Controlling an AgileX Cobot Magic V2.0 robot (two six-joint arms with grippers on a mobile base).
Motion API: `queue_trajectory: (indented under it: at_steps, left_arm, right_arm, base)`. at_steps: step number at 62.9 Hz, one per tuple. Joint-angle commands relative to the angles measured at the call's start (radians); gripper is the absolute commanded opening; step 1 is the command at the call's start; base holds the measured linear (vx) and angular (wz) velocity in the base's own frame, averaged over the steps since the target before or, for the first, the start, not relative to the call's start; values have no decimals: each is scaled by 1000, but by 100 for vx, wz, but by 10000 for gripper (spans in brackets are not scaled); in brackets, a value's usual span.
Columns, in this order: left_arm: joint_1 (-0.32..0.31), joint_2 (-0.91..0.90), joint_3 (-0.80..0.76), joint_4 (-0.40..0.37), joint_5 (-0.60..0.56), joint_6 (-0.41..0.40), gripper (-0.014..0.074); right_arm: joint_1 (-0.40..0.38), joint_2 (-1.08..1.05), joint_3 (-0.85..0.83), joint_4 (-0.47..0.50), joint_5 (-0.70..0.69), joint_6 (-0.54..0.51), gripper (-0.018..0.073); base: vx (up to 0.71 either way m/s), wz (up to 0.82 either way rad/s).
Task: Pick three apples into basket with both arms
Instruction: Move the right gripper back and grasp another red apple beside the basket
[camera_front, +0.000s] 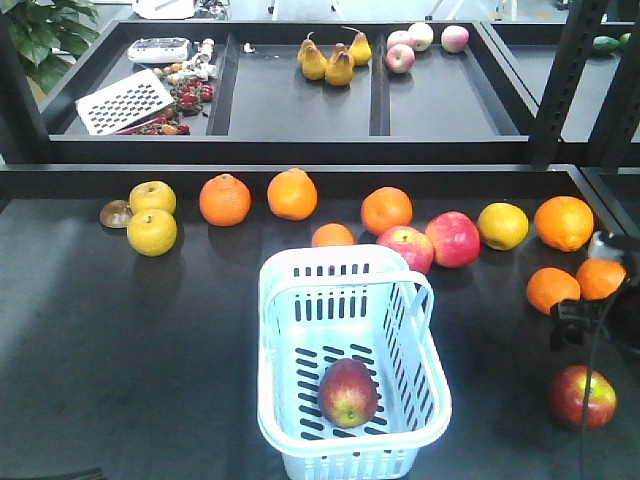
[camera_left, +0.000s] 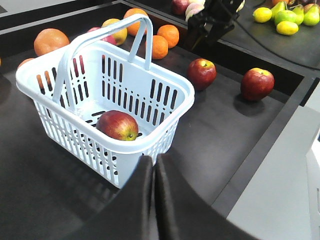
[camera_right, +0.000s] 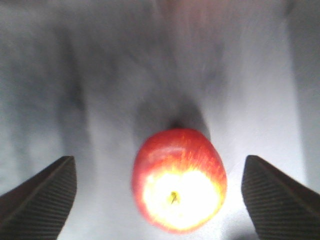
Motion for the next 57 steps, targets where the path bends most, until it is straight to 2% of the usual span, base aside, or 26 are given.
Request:
queue_trajectory:
  at_steps: [1, 18, 27, 34, 50, 52, 57]
  left_arm:
    - [-3, 6, -20, -32, -39, -4, -6]
    - [-3, 6, -20, -32, -39, -4, -6]
    - [-3, 6, -20, -32, -39, -4, -6]
    - [-3, 6, -20, -32, -39, -4, -6]
    - [-3, 6, -20, -32, -39, -4, -6]
    - [-3, 6, -20, -32, -39, -4, -6]
    - [-3, 6, -20, -32, -39, -4, -6]
  right_arm:
    - [-6, 6, -28, -15, -37, -3, 620]
    - [-6, 120, -28, -36, -57, 1, 608]
    - [-5, 148, -28, -35, -43, 0, 566]
    - [-5, 141, -28, -35, -13, -7, 466]
    - [-5, -45, -28, -4, 108, -77, 15]
    - [-5, -81, -26, 8, 137, -82, -16]
    - [-3, -187, -23, 57, 202, -117, -10]
  base:
    - [0, 0]
    - [0, 0]
    - [0, 0]
    - [0, 0]
    - [0, 0]
    - [0, 0]
    - [0, 0]
